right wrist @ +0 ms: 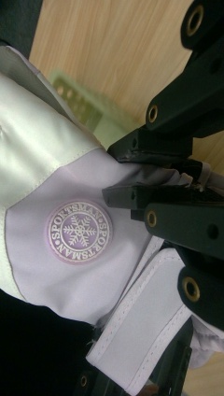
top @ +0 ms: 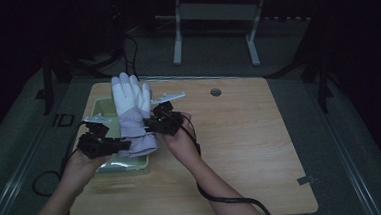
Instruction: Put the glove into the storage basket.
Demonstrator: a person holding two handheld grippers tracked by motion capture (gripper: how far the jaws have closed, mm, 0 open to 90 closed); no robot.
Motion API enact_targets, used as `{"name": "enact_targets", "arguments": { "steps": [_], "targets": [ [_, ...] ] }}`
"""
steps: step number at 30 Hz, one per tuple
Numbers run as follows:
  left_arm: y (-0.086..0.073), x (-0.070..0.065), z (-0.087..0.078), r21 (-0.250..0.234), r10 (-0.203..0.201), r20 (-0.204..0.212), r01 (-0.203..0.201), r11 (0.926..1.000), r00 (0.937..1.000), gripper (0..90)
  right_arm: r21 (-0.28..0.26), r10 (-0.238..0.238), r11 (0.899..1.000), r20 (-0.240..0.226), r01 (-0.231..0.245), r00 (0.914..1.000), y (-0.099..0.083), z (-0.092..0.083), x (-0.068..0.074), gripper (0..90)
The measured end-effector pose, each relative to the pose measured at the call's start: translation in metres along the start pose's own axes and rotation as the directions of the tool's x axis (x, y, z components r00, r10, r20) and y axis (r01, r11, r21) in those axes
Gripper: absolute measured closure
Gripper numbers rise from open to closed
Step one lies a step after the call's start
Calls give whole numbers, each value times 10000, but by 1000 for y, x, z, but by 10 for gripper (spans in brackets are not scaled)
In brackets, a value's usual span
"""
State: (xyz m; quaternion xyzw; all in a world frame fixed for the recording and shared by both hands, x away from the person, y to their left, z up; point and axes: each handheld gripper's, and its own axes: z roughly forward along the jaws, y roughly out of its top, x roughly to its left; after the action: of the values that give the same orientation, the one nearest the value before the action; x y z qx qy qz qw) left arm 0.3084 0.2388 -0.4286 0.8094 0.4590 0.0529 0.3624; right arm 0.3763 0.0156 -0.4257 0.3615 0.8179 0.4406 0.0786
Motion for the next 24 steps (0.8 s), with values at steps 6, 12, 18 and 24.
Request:
{"name": "enact_targets", "arguments": {
  "steps": [6,12,18,24],
  "targets": [
    [-11,22,-12,386,-142,-285,153,9991,9995,748,84,83,9999,-216,-81,9997,3,27,19,795],
    [-18,44,-6,958,-233,-144,245,9951,9996,748,323,325,9990,-226,-317,9992,-1,52,25,795],
    [-26,64,21,1593,-707,279,654,9851,9971,747,1072,684,9919,69,-687,9976,-15,76,18,795],
    [-33,76,40,2023,-1180,383,1080,9734,9923,746,1818,627,9808,466,-702,9969,-22,94,15,794]
  ]
}}
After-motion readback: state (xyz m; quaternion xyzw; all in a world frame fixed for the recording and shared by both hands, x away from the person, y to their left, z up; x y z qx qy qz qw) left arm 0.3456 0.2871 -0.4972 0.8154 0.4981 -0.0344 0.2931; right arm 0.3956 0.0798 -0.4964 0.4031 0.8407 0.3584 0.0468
